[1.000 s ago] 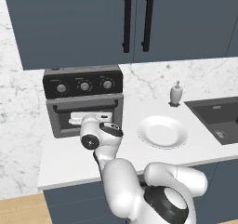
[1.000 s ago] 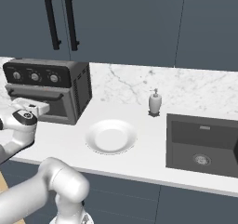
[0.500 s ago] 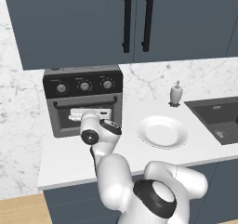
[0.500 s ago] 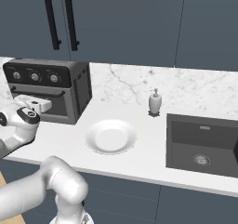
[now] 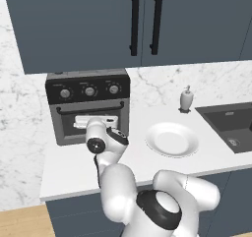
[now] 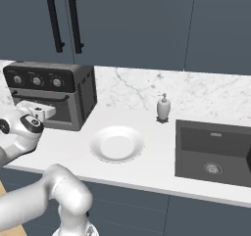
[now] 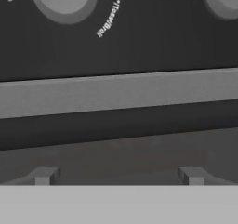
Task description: Pick up the kebab skewer and baguette bread, and place them inside the toaster oven. Close the toaster oven door and start by setting the timer.
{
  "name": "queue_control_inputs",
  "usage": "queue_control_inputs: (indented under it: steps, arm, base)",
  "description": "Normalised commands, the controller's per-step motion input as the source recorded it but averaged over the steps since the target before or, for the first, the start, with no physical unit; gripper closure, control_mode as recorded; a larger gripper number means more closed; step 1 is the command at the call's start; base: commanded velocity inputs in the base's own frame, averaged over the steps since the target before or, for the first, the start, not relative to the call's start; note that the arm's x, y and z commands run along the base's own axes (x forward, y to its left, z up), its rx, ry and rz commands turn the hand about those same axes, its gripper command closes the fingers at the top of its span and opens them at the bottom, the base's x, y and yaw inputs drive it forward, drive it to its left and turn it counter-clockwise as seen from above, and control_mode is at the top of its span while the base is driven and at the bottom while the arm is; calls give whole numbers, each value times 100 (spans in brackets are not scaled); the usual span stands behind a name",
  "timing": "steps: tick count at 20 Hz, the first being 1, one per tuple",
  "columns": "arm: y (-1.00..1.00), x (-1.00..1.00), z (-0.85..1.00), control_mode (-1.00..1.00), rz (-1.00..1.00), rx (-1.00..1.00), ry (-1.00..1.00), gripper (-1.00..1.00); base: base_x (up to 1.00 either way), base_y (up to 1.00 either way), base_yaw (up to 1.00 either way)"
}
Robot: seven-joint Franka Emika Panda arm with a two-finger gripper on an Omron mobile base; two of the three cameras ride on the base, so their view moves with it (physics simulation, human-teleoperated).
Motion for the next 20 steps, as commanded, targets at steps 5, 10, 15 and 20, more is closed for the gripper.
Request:
queue_control_inputs:
  steps: [5, 10, 15, 20]
  arm:
    - [0, -20, 0, -100, 0, 0, 1, -100]
    - [5, -37, 0, -100, 0, 0, 7, -100]
    - [17, -28, 1, -100, 0, 0, 7, -100]
    - [31, -30, 11, -100, 0, 0, 3, -100]
  base:
    - [0, 0, 0]
    - [0, 0, 0]
    - [0, 0, 0]
    - [0, 0, 0]
